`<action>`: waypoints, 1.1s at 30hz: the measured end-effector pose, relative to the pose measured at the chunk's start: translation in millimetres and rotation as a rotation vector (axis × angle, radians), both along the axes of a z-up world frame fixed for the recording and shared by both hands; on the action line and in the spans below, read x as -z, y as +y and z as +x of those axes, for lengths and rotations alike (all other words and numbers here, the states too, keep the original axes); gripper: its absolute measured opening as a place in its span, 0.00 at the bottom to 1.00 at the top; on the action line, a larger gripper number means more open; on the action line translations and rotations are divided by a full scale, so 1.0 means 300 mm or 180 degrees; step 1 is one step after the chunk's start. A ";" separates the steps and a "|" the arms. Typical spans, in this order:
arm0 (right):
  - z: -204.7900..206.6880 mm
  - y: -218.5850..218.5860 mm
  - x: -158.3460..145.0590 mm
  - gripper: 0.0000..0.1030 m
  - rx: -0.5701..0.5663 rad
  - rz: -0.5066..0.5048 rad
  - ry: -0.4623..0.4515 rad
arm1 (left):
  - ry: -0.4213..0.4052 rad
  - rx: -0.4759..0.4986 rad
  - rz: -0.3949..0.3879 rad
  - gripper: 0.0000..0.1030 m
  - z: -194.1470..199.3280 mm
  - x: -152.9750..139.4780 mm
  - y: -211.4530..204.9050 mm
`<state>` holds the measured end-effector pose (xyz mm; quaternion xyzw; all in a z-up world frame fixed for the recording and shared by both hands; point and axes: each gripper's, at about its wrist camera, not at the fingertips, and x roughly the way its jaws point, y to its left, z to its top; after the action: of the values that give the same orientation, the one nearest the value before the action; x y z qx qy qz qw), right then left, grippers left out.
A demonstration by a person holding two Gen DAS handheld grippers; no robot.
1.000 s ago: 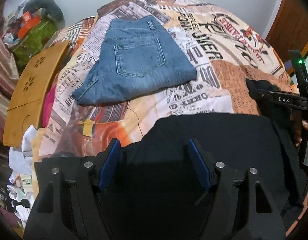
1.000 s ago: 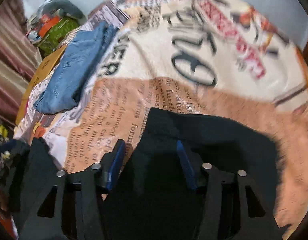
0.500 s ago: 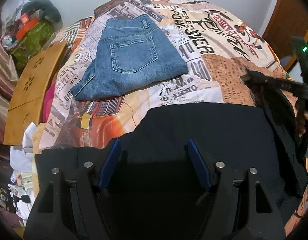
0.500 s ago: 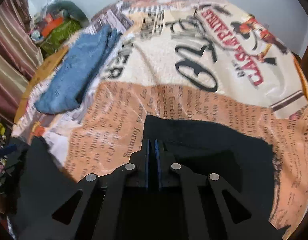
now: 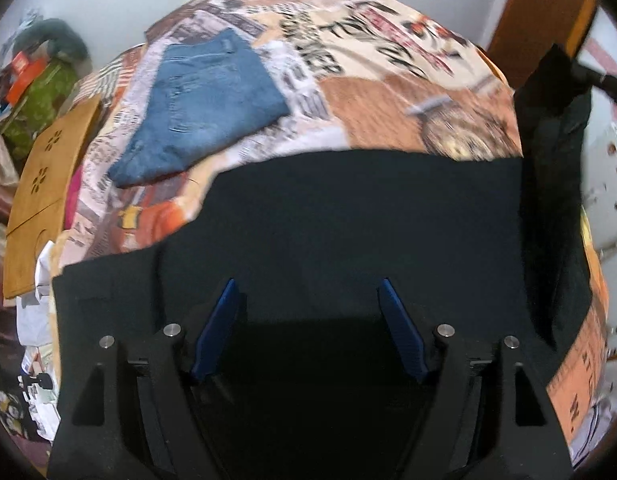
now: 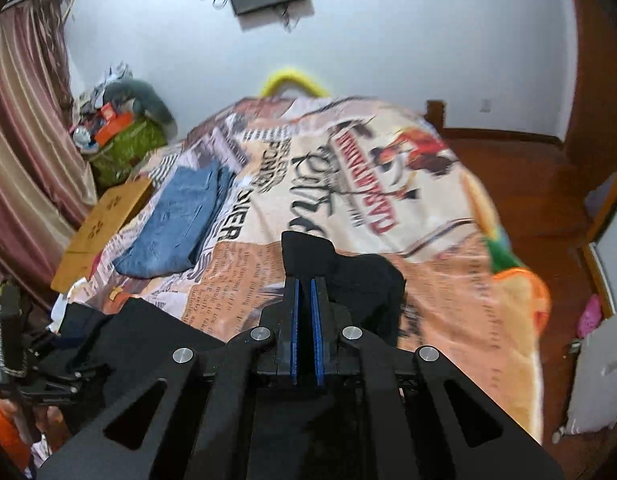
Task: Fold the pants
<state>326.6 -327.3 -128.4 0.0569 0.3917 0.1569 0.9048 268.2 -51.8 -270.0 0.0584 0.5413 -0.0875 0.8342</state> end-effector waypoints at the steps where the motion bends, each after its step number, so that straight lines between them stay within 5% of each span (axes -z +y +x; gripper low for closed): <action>1: -0.026 -0.029 -0.013 0.05 0.0035 0.0000 -0.0021 | 0.0026 0.0046 0.0014 0.71 -0.012 0.008 -0.017; 9: -0.233 -0.199 0.034 0.04 0.0360 -0.0024 0.0063 | -0.0172 0.0196 0.0286 0.72 -0.113 0.016 -0.105; 21: -0.443 -0.377 0.286 0.04 0.0848 0.0012 0.0663 | -0.0072 -0.0099 0.0030 0.78 -0.124 0.027 -0.065; 26: -0.449 -0.347 0.246 0.04 0.0737 0.0027 0.0583 | -0.0063 -0.0094 -0.0031 0.78 -0.126 -0.006 -0.042; 30: -0.415 -0.257 0.176 0.05 0.0537 0.0000 0.0425 | -0.0294 -0.0197 -0.0034 0.78 -0.140 -0.081 0.020; 33: -0.377 -0.164 0.124 0.15 0.0335 -0.0035 0.0316 | -0.0519 -0.0336 -0.0013 0.78 -0.146 -0.153 0.109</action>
<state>213.4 -376.4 -165.7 0.0802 0.4334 0.1039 0.8916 224.4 -19.3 -224.2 0.0351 0.4738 -0.0395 0.8790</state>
